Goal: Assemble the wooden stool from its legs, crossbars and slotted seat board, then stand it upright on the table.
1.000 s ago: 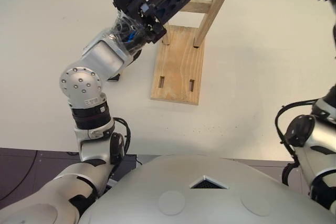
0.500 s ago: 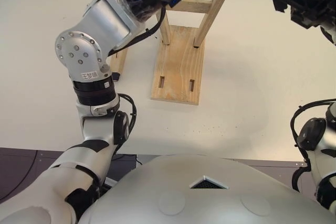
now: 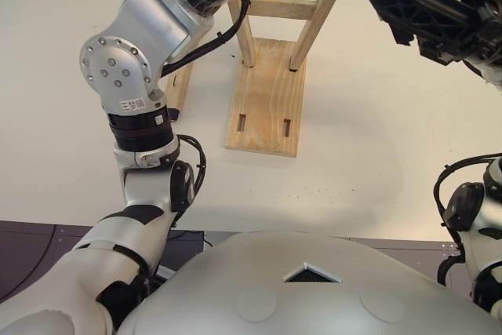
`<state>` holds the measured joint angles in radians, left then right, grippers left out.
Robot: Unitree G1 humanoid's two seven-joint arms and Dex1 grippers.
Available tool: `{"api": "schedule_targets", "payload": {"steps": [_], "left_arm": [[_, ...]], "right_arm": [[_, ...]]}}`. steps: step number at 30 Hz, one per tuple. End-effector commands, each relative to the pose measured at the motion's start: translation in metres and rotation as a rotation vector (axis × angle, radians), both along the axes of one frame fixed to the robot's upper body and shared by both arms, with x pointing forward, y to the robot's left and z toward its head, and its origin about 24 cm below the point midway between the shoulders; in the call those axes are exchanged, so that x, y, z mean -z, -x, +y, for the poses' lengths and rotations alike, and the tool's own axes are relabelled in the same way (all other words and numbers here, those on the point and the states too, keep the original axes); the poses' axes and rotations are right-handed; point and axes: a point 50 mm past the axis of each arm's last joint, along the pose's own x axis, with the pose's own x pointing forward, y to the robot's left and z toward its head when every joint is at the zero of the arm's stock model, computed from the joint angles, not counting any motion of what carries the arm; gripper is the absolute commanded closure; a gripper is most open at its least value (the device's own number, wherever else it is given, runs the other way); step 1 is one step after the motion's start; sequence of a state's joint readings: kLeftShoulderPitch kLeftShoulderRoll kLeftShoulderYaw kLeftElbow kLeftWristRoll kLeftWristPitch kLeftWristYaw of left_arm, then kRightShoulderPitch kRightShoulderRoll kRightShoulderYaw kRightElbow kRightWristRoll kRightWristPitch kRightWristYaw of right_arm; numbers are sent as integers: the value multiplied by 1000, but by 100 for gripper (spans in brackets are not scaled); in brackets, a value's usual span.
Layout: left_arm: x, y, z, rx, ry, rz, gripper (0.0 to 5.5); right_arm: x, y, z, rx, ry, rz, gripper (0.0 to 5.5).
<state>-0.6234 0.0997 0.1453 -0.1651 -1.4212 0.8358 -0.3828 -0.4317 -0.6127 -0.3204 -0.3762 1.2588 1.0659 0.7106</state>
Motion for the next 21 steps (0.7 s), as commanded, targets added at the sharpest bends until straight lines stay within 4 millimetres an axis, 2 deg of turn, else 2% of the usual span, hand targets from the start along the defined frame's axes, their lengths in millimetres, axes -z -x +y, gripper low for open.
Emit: {"api": "schedule_targets", "payload": {"steps": [1,5,6,10,14,17,21], "left_arm": [[2,-1,5,-41,-10,-26,337],[12,-5,13,-97,-71,-45,341],[14,-5,15,-104,-83,-55,342],[30,-2,27,-150,-195,-138,342],[57,3,47,-192,-296,-163,342],[78,13,72,-202,-399,-182,342],[99,23,92,-178,-520,-203,342]], "right_arm": [[-3,1,1,5,14,1,346],[0,-3,2,35,17,14,346],[3,-4,2,37,27,34,310],[19,-5,-3,55,90,83,239],[43,-1,-11,53,202,126,166],[62,-5,-23,111,282,140,162],[73,-9,-32,139,316,147,162]]}}
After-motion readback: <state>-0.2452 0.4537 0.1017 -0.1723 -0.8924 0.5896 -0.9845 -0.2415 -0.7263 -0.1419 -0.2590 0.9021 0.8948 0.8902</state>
